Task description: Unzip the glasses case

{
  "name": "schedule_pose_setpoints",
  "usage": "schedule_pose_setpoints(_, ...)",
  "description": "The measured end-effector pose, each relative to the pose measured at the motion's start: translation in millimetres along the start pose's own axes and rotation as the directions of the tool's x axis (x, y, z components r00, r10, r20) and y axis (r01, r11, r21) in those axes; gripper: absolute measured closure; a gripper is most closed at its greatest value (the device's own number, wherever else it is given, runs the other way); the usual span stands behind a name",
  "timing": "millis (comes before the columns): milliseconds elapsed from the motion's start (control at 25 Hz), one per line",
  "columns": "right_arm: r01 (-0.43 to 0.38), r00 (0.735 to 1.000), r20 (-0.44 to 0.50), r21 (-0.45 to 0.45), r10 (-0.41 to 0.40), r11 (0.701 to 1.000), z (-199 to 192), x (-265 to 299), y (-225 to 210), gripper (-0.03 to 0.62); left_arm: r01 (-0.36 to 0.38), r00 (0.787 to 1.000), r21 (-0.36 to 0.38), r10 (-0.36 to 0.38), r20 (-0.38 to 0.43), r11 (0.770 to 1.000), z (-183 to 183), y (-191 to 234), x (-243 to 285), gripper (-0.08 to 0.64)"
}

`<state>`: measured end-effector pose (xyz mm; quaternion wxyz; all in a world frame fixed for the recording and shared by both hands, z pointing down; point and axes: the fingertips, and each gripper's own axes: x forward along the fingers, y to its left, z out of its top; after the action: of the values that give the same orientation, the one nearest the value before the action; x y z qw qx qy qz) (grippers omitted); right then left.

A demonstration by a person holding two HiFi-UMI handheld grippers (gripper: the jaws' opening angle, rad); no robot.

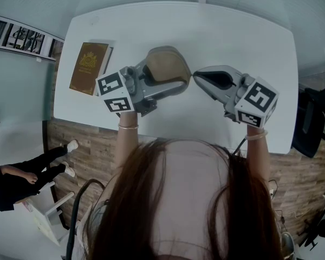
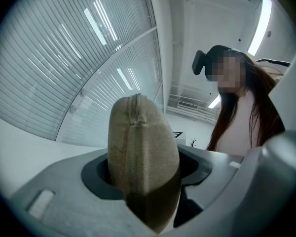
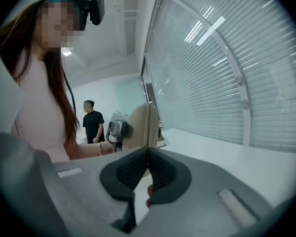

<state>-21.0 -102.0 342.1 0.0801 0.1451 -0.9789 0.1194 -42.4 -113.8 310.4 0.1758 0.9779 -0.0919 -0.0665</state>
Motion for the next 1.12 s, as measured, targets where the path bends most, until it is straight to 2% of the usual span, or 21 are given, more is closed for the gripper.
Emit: schedule_pose_setpoints(1120,-0.007,1.0,-0.02,0.054,0.008,0.999,-19,6,0,0.589,-0.005,0.995,-0.051,0.01,0.096,0.999,10,8,-8,0.267)
